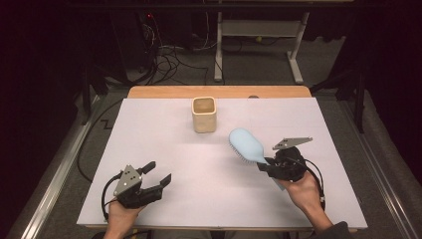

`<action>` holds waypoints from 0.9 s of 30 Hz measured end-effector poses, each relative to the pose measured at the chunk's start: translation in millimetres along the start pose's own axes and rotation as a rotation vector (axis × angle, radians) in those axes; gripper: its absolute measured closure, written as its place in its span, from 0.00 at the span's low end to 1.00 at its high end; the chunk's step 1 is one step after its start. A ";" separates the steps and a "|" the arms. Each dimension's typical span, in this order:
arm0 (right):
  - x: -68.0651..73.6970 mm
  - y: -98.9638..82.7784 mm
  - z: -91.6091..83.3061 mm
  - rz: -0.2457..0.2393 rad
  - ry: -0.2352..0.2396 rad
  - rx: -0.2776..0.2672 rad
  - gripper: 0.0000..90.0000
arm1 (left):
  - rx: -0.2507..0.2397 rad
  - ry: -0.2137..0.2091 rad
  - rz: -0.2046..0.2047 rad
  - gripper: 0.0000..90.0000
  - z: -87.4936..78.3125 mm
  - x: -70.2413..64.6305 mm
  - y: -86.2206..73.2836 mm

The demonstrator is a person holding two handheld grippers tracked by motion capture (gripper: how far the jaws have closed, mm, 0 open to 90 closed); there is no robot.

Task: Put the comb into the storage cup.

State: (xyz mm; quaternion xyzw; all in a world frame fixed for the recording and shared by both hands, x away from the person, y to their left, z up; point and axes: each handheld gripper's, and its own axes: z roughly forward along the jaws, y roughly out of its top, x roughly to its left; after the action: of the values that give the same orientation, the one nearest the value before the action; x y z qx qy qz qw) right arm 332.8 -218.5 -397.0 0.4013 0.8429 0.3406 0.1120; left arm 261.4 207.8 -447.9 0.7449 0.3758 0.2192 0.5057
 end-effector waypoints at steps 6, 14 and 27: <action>7.2 -2.9 -4.9 -0.013 0.017 -0.016 0.78 | 0.006 -0.017 -0.010 0.32 4.2 -2.7 1.3; 18.4 -10.4 -9.4 -0.028 0.043 -0.037 0.78 | 0.016 -0.052 -0.029 0.30 12.7 -7.8 3.7; 32.6 -13.2 -11.9 -0.062 0.081 -0.061 0.78 | 0.031 -0.121 -0.021 0.27 29.5 -21.4 11.0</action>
State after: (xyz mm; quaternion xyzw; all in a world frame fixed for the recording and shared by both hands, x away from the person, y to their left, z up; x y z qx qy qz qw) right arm 298.2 -205.6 -394.2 0.3575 0.8478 0.3786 0.1006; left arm 272.7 171.4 -448.3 0.7607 0.3558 0.1626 0.5180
